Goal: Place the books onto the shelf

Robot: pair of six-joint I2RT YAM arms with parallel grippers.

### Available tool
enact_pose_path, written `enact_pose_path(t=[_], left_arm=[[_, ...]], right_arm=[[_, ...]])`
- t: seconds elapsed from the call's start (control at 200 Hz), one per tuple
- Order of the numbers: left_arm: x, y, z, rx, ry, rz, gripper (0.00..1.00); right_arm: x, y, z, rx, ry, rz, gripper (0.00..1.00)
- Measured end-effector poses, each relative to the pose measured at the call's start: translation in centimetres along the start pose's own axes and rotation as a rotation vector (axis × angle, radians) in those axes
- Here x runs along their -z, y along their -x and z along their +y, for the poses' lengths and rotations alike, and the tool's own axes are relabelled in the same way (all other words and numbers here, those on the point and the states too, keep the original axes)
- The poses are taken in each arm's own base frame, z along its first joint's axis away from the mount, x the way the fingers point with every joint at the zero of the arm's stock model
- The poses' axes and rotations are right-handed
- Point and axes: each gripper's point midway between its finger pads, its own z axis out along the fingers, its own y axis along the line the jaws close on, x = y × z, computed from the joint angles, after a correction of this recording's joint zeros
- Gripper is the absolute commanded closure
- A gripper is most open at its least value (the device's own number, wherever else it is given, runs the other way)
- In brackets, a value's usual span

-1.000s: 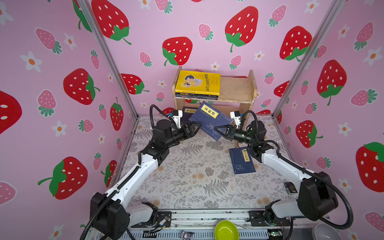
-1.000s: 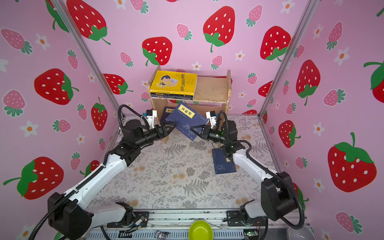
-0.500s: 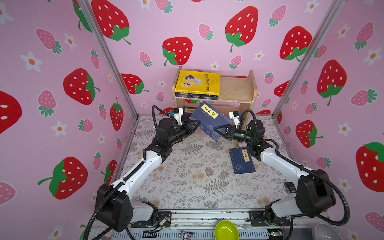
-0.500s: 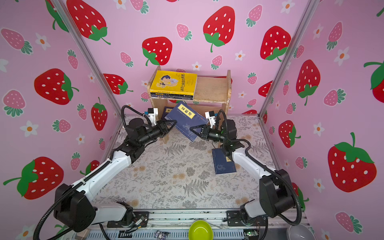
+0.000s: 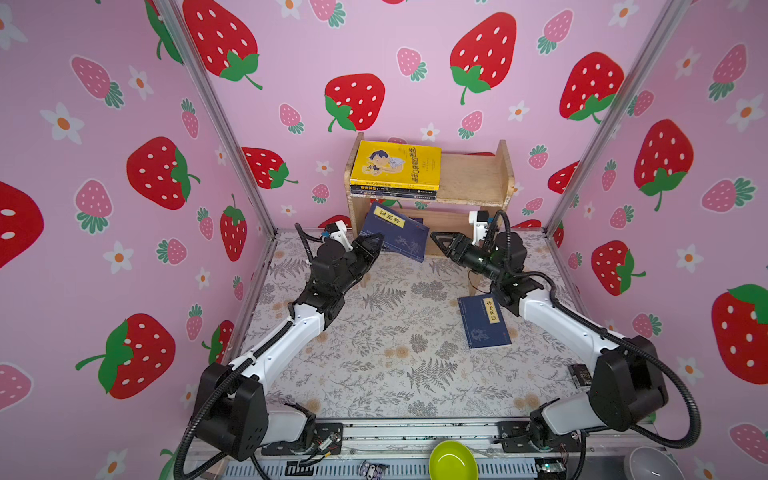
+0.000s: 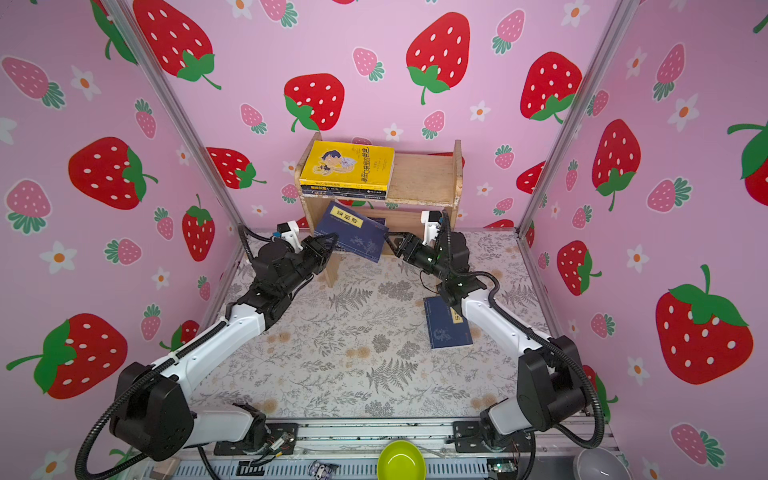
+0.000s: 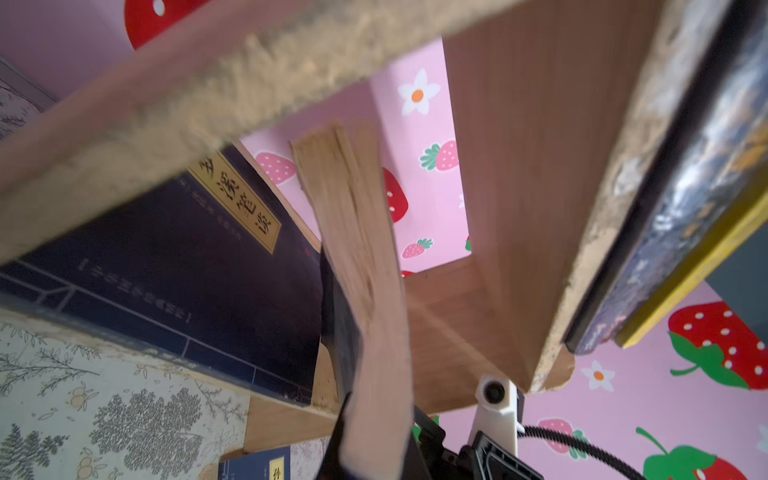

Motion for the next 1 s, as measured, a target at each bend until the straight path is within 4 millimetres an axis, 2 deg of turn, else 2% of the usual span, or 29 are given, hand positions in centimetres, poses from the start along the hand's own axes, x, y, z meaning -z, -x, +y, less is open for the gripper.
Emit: enact_pose_path(t=[0.095, 0.175, 0.29, 0.42, 0.52, 0.655, 0.805, 0.995], left_arm=[[-0.8, 0.6, 1.4, 0.029, 0.034, -0.038, 1.0], [-1.2, 0.8, 2.5, 0.045, 0.065, -0.06, 1.0], [-1.4, 1.3, 3.4, 0.057, 0.093, -0.095, 1.0], [-1.5, 1.5, 3.5, 0.061, 0.098, -0.112, 1.0], [-1.9, 1.6, 3.5, 0.063, 0.099, -0.112, 1.0], [-2.6, 1.5, 3.9, 0.071, 0.109, -0.109, 1.0], [-3.2, 1.4, 4.9, 0.081, 0.128, -0.109, 1.0], [-3.8, 1.4, 5.0, 0.08, 0.112, -0.121, 1.0]], right_arm=[[-0.4, 0.8, 0.4, 0.046, -0.03, -0.047, 0.31], [-0.8, 0.9, 0.0, 0.07, -0.059, -0.069, 0.32], [-1.9, 0.0, -1.9, 0.084, -0.12, -0.068, 0.32], [-3.3, -1.3, -4.5, 0.088, -0.189, -0.043, 0.33], [-4.2, -2.1, -5.6, 0.091, -0.223, -0.029, 0.33], [-5.0, -2.5, -5.8, 0.111, -0.235, -0.026, 0.32], [-5.5, -2.0, -5.4, 0.124, -0.233, -0.038, 0.33], [-6.4, -1.9, -5.8, 0.138, -0.247, -0.039, 0.34]])
